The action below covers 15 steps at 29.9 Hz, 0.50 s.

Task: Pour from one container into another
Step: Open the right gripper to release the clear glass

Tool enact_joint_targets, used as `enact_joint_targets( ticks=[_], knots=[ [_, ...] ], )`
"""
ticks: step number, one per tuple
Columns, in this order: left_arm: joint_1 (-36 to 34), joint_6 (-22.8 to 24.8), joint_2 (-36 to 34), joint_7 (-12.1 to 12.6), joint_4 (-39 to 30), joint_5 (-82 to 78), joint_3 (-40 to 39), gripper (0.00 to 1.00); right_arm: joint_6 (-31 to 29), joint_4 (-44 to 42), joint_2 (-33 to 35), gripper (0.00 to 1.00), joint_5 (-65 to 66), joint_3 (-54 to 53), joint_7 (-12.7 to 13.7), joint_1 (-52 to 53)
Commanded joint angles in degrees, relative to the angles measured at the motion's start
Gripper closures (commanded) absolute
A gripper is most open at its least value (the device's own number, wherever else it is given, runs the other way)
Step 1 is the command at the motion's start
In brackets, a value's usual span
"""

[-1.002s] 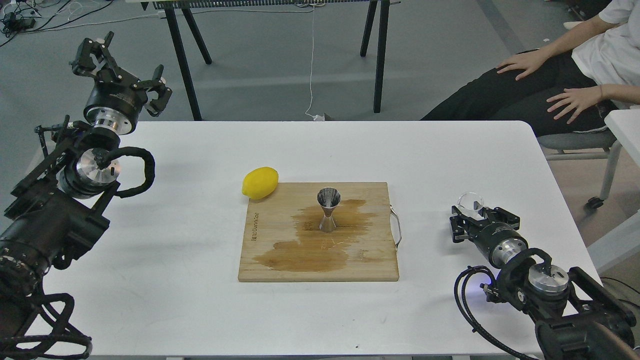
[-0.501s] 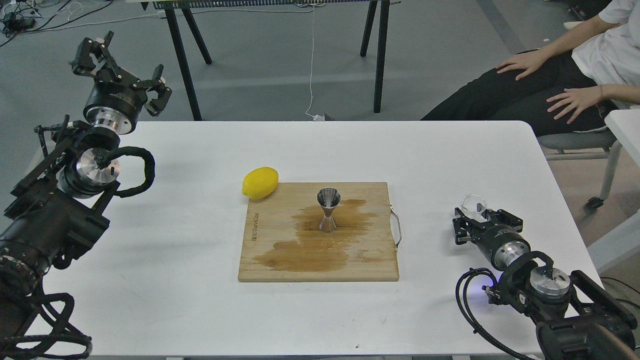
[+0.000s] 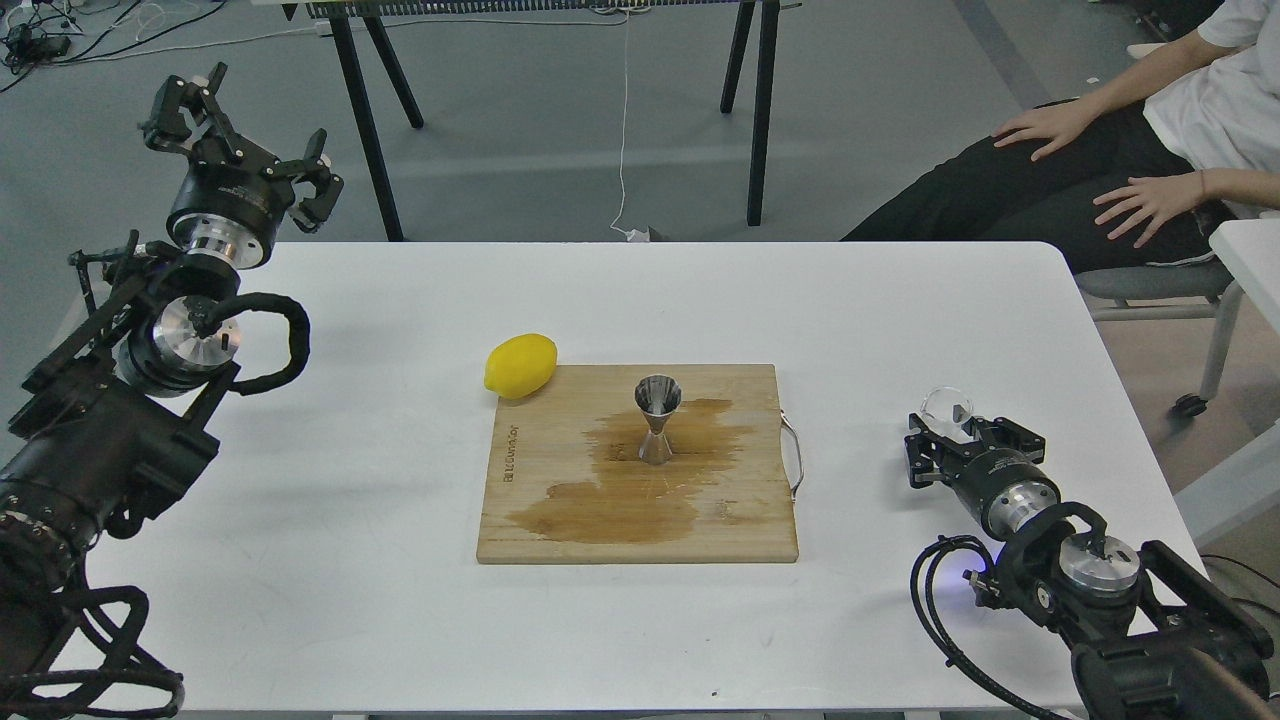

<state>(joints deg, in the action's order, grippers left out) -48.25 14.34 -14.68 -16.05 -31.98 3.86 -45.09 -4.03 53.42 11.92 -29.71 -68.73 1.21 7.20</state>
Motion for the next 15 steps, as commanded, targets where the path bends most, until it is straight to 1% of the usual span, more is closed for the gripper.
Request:
enact_joint_targets(
  ticks=[1,2,3,4,8,11,15],
  knots=[
    [0.0,-0.36,0.0,0.05,-0.54,0.0,0.0,0.0,0.16,-0.07,-0.32,0.46,0.0,0.0,-0.24,0.0],
    [-0.09,-0.45,0.0,0.05,-0.45,0.0,0.0,0.0,0.16,-0.07,-0.32,0.4,0.0,0.0,-0.24,0.0],
    [-0.09,-0.45,0.0,0.05,-0.54,0.0,0.0,0.0,0.16,-0.07,-0.32,0.37,0.0,0.0,-0.33,0.09],
    [-0.09,-0.54,0.0,0.05,-0.54,0.0,0.0,0.0,0.16,-0.07,-0.32,0.35,0.0,0.0,-0.33,0.0],
    [-0.18,-0.54,0.0,0.14,-0.54,0.0,0.0,0.0,0.16,-0.07,-0.32,0.24,0.0,0.0,-0.5,0.09],
    [-0.27,-0.45,-0.09,0.14,-0.45,0.0,0.0,0.0,-0.01,-0.07,-0.32,0.19,0.0,0.0,-0.5,0.09],
    [-0.27,-0.54,-0.09,0.14,-0.45,0.0,0.0,0.0,-0.02,-0.07,-0.32,0.2,0.0,-0.09,-0.5,0.09]
  ],
)
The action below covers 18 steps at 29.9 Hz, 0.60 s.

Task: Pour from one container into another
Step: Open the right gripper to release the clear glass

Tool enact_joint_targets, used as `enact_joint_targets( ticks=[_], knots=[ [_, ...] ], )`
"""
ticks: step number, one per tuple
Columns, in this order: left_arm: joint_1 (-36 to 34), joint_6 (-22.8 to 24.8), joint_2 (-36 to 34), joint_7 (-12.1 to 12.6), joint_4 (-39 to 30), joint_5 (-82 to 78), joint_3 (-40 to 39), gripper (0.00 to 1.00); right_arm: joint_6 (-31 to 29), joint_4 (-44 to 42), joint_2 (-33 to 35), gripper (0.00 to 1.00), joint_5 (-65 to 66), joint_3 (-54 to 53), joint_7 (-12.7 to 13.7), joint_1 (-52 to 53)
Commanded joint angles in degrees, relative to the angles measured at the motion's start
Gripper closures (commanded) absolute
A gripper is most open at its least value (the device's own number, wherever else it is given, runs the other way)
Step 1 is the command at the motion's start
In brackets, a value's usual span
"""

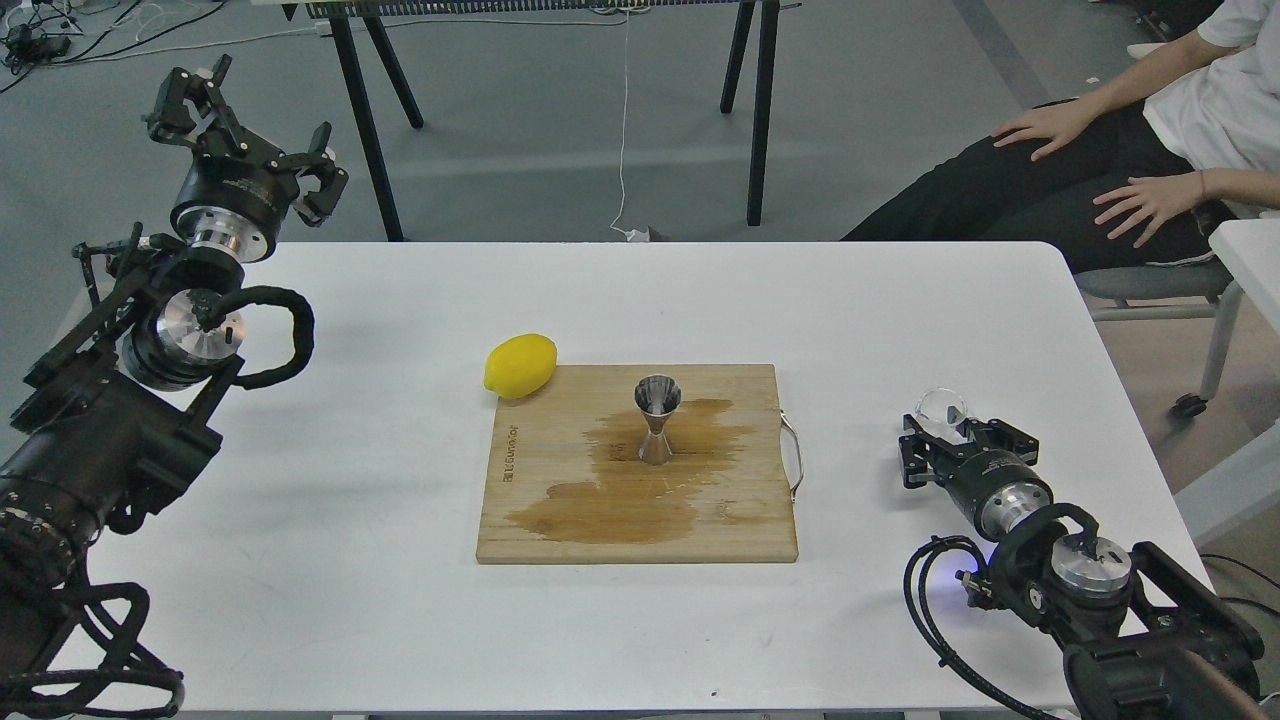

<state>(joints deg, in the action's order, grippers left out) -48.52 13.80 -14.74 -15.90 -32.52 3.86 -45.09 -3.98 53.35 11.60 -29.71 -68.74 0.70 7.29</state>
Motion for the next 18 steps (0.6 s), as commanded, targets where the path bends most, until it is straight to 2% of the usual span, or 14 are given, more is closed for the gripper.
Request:
enact_joint_targets(
  ticks=[1,2,4,5,7,9,11,15,18],
  knots=[
    [0.0,0.0,-0.02,-0.01,0.0,0.0,0.0,0.0,-0.06,0.09,0.0,0.2,0.0,-0.07,0.09,0.01],
    [0.0,0.0,-0.02,-0.01,0.0,0.0,0.0,0.0,-0.32,0.35,0.0,0.27,0.0,-0.07,0.09,-0.08],
    [0.0,0.0,-0.02,-0.01,0.0,0.0,0.0,0.0,-1.29,0.36,0.0,0.55,0.0,0.01,0.18,-0.17],
    [0.0,0.0,-0.11,-0.01,0.0,0.0,0.0,0.0,-2.16,0.18,0.0,0.63,0.09,0.01,0.18,-0.17],
    [0.0,0.09,-0.2,-0.01,0.0,0.0,0.0,0.0,-2.79,0.18,0.0,0.64,0.09,0.1,0.18,-0.17],
    [0.0,0.09,-0.2,-0.01,0.09,0.0,0.0,0.0,-2.61,0.0,0.0,0.59,0.09,0.1,0.09,-0.08],
    [0.0,0.09,-0.2,-0.01,0.09,0.0,0.0,0.0,-2.35,0.0,-0.09,0.37,0.09,0.1,0.09,-0.08],
    [0.0,0.09,-0.2,-0.01,0.09,0.0,0.0,0.0,-2.26,-0.08,0.0,0.15,0.09,0.01,0.0,-0.08],
    [0.09,0.09,-0.2,-0.01,0.09,0.0,0.0,0.0,-2.26,-0.08,0.0,0.13,0.09,0.01,0.0,-0.08]
  ],
)
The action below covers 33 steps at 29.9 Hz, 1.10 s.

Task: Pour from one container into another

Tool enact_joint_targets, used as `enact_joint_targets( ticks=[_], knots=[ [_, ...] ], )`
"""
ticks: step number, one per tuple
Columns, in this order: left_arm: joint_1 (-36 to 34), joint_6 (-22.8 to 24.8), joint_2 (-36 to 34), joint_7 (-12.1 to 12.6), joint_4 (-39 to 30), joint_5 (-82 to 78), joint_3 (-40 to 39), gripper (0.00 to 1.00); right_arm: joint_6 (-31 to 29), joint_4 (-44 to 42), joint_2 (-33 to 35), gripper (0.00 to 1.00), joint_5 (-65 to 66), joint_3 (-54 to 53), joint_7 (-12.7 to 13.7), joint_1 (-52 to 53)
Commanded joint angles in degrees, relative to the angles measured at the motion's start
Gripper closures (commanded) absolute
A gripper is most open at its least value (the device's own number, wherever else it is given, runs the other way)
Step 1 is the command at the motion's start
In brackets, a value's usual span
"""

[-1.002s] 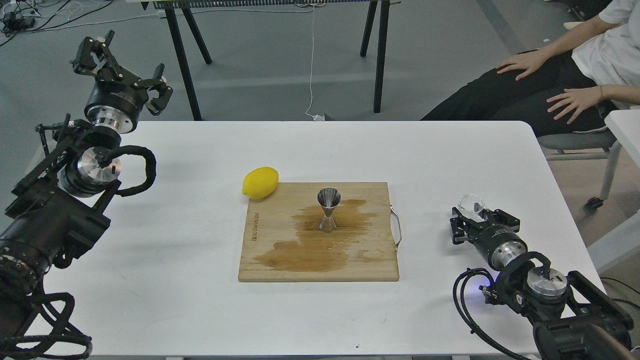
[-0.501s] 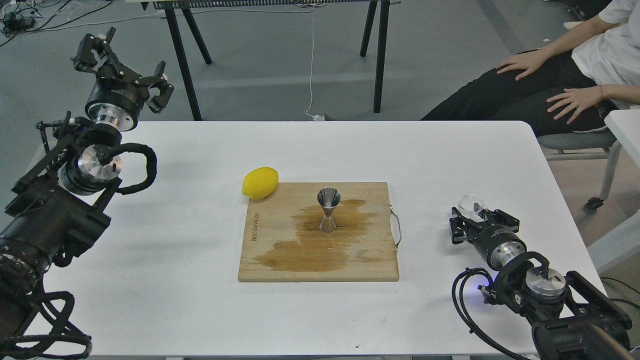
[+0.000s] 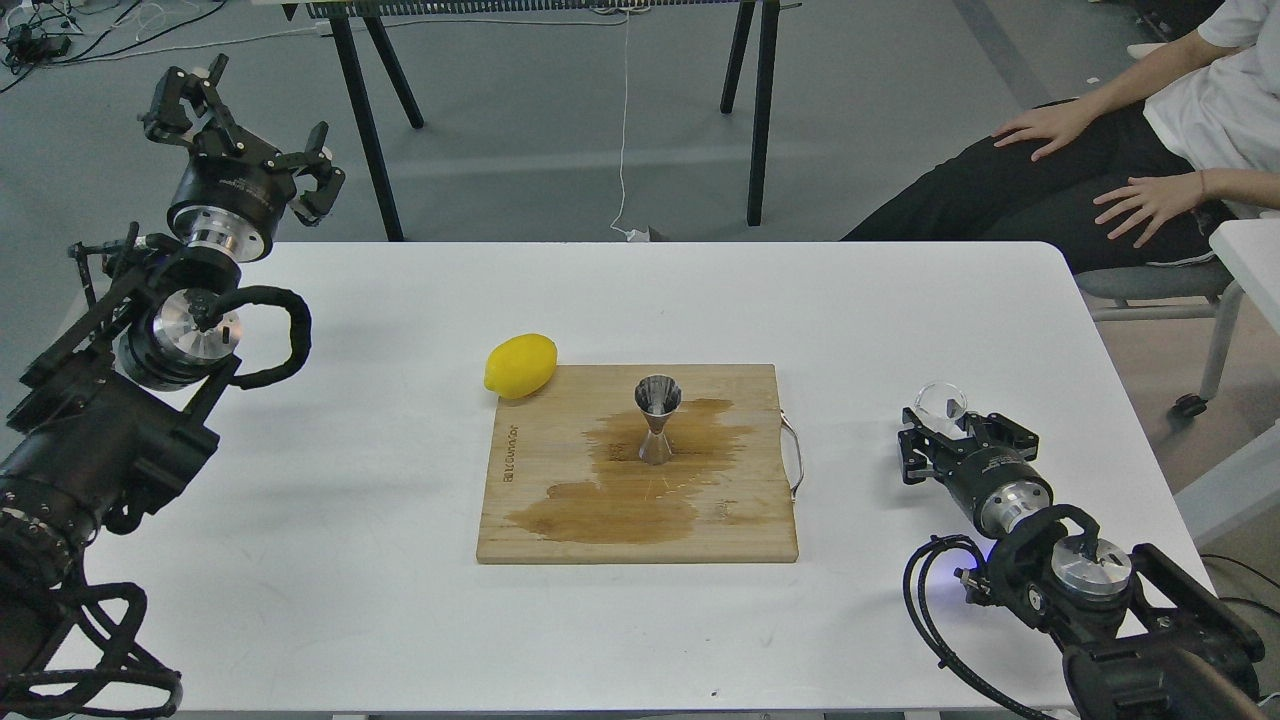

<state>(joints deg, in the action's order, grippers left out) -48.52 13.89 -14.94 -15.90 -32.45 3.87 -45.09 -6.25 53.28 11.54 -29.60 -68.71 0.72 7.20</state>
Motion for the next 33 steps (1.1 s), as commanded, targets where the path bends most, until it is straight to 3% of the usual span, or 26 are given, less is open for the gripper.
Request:
enact_joint_targets(
  ticks=[1,4,21,28,33],
  knots=[
    [0.09,0.0,0.0,-0.09,-0.07,0.0,0.0,0.0,0.01,-0.02,0.06,0.12,-0.02,-0.02,-0.02,0.01],
    [0.09,0.0,0.0,0.0,-0.07,0.0,0.0,0.0,0.01,-0.19,-0.02,0.06,-0.02,-0.02,-0.37,0.01],
    [-0.09,0.0,0.0,0.0,-0.07,0.0,0.0,0.0,-0.69,-2.48,-0.46,0.03,0.06,-0.02,-0.28,1.59],
    [0.0,0.0,-0.26,0.0,0.02,0.0,0.0,0.0,-6.39,-2.13,0.33,0.02,0.68,0.94,-0.37,6.24],
    [-0.09,0.08,-0.44,0.0,0.02,0.0,0.0,0.0,-8.78,-2.12,2.17,0.02,8.22,1.03,-0.46,12.39]
  ],
)
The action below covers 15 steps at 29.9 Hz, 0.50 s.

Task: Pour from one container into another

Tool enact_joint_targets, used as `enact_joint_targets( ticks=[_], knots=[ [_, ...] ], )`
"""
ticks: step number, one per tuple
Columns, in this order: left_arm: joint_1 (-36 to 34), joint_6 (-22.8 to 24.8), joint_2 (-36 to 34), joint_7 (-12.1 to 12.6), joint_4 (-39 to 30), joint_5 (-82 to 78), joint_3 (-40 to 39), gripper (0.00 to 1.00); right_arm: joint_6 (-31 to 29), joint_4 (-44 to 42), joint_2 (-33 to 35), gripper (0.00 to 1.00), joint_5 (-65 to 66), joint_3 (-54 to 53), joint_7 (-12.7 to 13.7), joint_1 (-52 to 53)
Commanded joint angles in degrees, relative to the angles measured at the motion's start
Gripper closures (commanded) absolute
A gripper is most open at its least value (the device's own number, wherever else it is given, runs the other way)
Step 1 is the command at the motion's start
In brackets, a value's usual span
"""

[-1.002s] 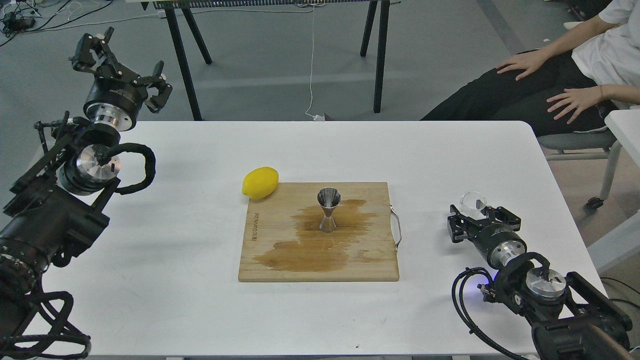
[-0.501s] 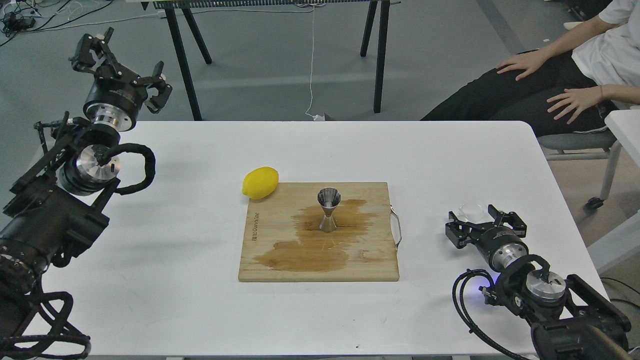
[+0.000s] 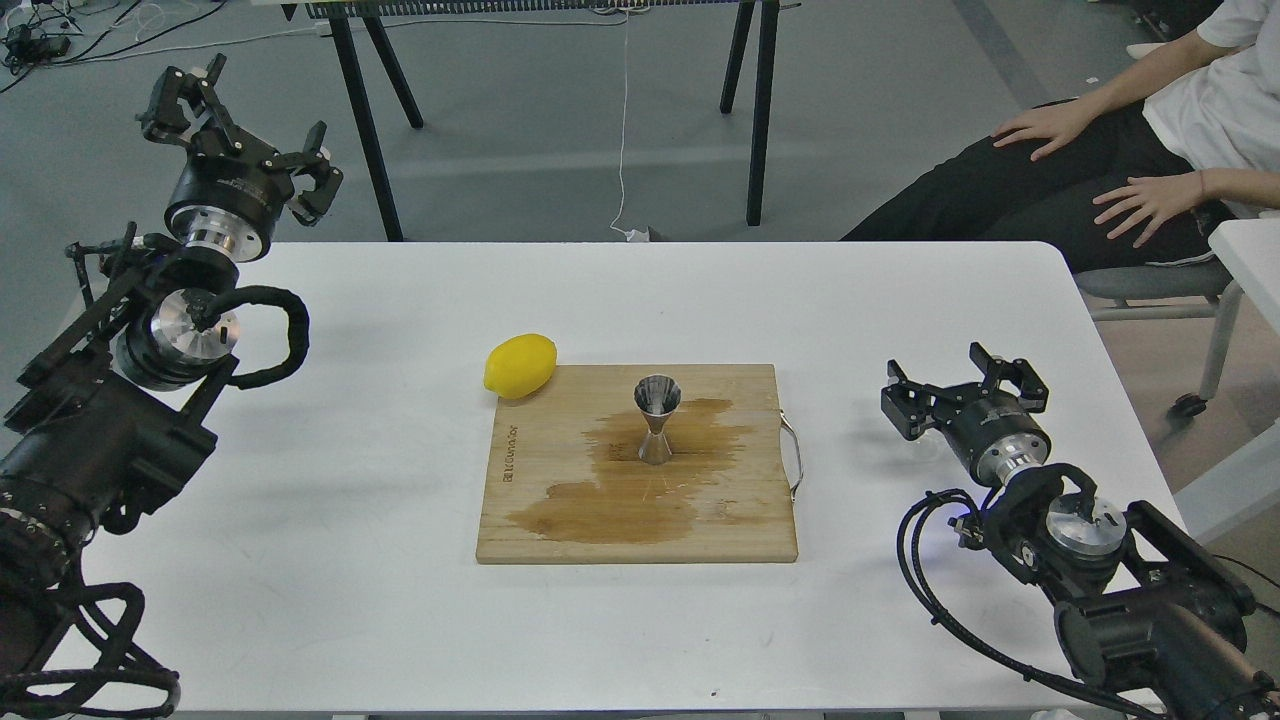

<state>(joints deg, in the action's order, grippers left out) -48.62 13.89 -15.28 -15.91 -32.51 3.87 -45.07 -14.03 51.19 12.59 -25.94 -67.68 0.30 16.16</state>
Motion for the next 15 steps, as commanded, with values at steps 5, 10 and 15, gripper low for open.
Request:
enact_joint_targets(
  ticks=[5,10,15],
  knots=[
    [-0.34,0.26,-0.45,0.0,0.07,0.0,-0.11,0.0,-1.96,-0.12,3.66,0.01,12.56,0.01,-2.4,9.84],
    [-0.25,0.7,-0.02,-0.09,0.07,0.09,-0.55,0.0,-3.02,-1.09,6.56,0.0,24.77,0.27,-10.57,15.3],
    [0.02,0.96,0.86,-0.18,-0.01,0.09,-0.9,0.0,-3.19,-3.72,7.62,0.0,28.75,0.27,-13.14,19.34]
  ],
)
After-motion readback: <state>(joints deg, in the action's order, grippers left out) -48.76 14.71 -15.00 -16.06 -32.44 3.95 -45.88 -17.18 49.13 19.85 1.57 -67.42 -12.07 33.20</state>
